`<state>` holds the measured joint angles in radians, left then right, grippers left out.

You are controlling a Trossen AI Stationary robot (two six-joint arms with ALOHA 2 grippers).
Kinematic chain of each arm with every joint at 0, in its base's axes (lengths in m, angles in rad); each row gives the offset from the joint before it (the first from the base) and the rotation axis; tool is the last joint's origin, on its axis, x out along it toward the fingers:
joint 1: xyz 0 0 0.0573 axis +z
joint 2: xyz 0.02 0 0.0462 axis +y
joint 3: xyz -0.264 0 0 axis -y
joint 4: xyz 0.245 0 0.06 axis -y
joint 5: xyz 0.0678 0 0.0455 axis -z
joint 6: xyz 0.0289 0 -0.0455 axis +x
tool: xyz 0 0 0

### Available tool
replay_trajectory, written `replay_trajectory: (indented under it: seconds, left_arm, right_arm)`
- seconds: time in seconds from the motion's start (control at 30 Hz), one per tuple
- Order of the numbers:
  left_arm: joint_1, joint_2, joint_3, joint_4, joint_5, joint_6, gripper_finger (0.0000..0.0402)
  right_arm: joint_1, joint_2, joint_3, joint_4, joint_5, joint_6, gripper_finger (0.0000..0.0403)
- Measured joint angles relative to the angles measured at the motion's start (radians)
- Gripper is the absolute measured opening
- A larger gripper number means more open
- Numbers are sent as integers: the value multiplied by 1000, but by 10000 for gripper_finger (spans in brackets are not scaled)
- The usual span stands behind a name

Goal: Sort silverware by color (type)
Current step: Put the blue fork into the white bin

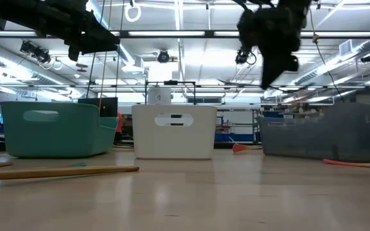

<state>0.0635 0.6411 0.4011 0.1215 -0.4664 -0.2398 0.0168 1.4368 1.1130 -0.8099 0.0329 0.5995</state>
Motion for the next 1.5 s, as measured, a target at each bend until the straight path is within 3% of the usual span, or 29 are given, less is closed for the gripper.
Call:
replay_trajectory:
  seconds: [0.47, 0.7, 0.8, 1.17, 1.3, 1.5]
  left_arm:
    - [0, -2, 0, -1, 1, 27, 134]
    - [-7, 0, 135, -320, 57, -15, 134]
    - [-22, -4, 145, -368, 57, -37, 134]
    - [-29, -35, 145, -391, 56, -42, 134]
    - [-29, -42, 145, -407, 56, -45, 134]
    - [-29, -39, 144, -424, 57, -63, 134]
  right_arm:
    - [-62, 95, 0, 465, -154, -55, 9]
    - [-91, 186, 0, 584, -215, -31, 9]
    - [-99, 217, 1, 640, -227, -32, 9]
    - [-104, 378, 183, 568, -174, -91, 9]
    - [-105, 416, 198, 516, -108, -72, 9]
    - [-106, 445, 198, 503, -111, -35, 9]
